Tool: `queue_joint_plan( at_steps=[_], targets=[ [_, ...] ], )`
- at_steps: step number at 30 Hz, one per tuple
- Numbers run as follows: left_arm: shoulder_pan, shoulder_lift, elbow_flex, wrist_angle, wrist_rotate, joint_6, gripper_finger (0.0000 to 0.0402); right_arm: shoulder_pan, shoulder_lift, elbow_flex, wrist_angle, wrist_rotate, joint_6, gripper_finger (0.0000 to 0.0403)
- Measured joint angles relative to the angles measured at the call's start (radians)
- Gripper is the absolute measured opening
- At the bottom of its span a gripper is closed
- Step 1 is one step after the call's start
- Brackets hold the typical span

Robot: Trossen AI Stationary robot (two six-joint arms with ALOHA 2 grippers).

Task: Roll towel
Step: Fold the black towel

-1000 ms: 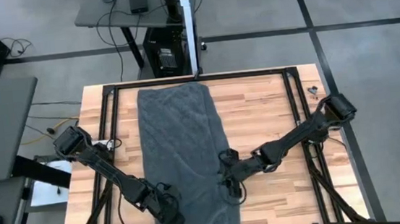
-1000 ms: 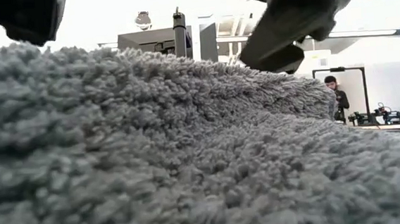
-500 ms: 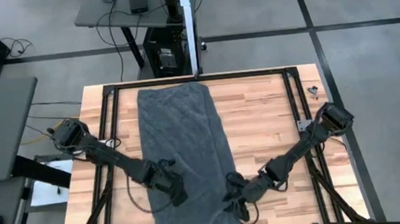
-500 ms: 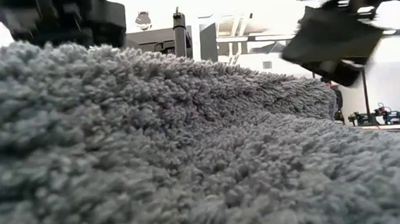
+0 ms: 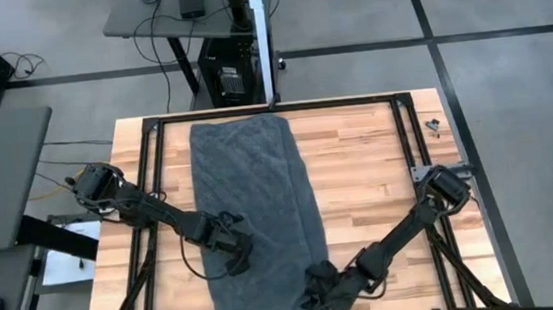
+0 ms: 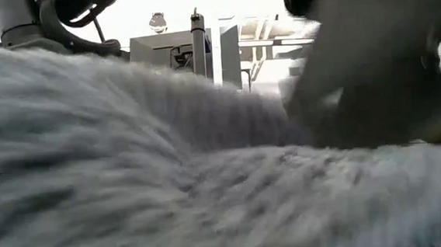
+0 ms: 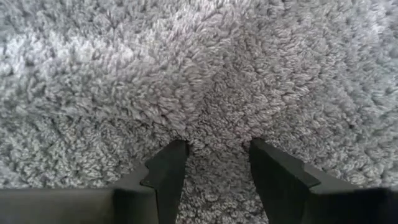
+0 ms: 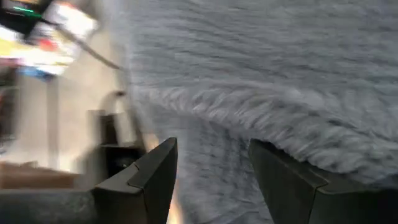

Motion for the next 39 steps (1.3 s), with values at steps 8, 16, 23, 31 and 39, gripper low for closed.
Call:
queue_joint_plan(
  at_steps=[8, 16, 23, 31, 39],
  targets=[
    [-0.012, 0.000, -0.015, 0.016, 0.001, 0.010, 0.0162, 0.072, -0.010, 0.042, -0.119, -0.008, 0.086, 0.0195],
    [0.011, -0.009, -0.016, 0.021, 0.021, 0.015, 0.0162, 0.096, -0.010, 0.100, -0.117, -0.012, 0.082, 0.0195],
    [-0.016, -0.146, 0.080, -0.081, 0.027, 0.015, 0.0162, 0.096, -0.071, 0.199, -0.276, -0.011, -0.003, 0.0195],
    [-0.077, -0.326, 0.207, -0.016, 0.021, 0.015, 0.0162, 0.092, -0.119, 0.329, -0.513, 0.019, -0.235, 0.0195],
    [-0.051, -0.386, 0.218, 0.122, -0.009, 0.065, 0.0162, 0.019, -0.120, 0.334, -0.622, -0.012, -0.531, 0.0199]
  ],
)
